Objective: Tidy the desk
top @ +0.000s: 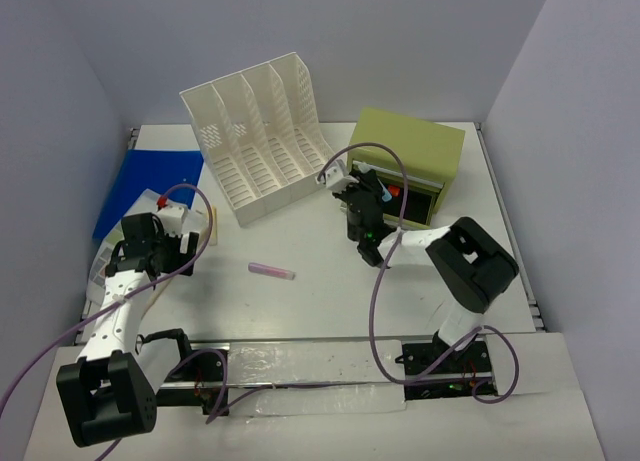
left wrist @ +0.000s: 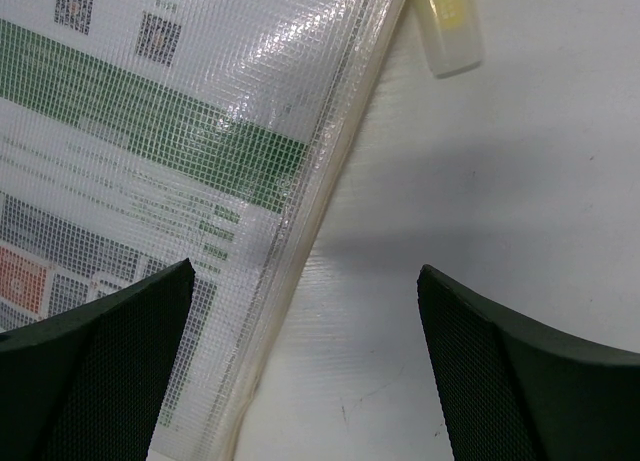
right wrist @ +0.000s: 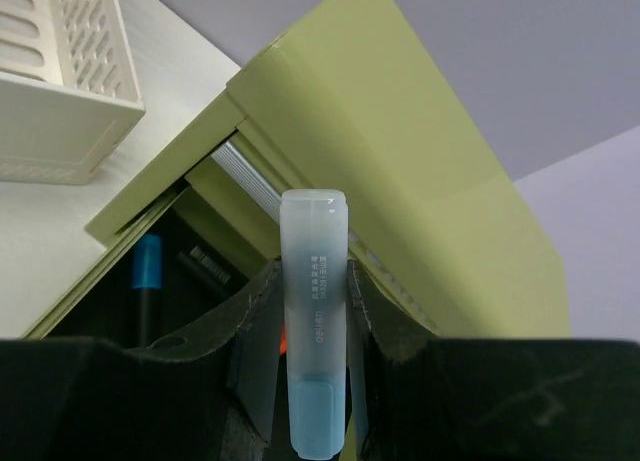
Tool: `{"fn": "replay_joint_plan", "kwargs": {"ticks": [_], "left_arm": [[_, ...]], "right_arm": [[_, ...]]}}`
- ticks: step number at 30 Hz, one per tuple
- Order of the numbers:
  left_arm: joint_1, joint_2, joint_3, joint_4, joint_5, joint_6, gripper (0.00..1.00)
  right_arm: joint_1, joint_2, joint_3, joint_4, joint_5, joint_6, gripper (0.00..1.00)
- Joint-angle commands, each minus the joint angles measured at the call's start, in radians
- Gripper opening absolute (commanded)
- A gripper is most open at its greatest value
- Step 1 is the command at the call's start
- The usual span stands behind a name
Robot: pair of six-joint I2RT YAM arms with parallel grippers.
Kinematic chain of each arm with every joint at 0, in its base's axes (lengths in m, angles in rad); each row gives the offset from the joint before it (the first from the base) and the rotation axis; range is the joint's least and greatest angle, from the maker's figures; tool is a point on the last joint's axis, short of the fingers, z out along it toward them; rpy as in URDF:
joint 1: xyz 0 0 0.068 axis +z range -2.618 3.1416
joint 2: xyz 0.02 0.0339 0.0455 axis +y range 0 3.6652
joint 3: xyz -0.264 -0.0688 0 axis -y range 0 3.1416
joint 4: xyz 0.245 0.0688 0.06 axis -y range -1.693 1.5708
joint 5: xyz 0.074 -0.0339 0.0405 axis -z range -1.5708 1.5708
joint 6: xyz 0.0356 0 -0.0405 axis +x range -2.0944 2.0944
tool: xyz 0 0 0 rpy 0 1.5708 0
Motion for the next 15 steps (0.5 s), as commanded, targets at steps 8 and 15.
{"fn": "replay_joint_plan", "kwargs": {"ticks": [8, 15], "left_arm": [[0.004, 0.032, 0.008, 0.044, 0.007, 0.001, 0.99], [0.006, 0.029, 0.018, 0.034, 0.010, 0.009, 0.99]], "right_arm": [[-0.056, 0.084, 0.013, 0.129, -0.083, -0.072, 0.57], [-0.016, 0.042, 0.021, 0.084, -0.024, -0.055, 0.84]]}}
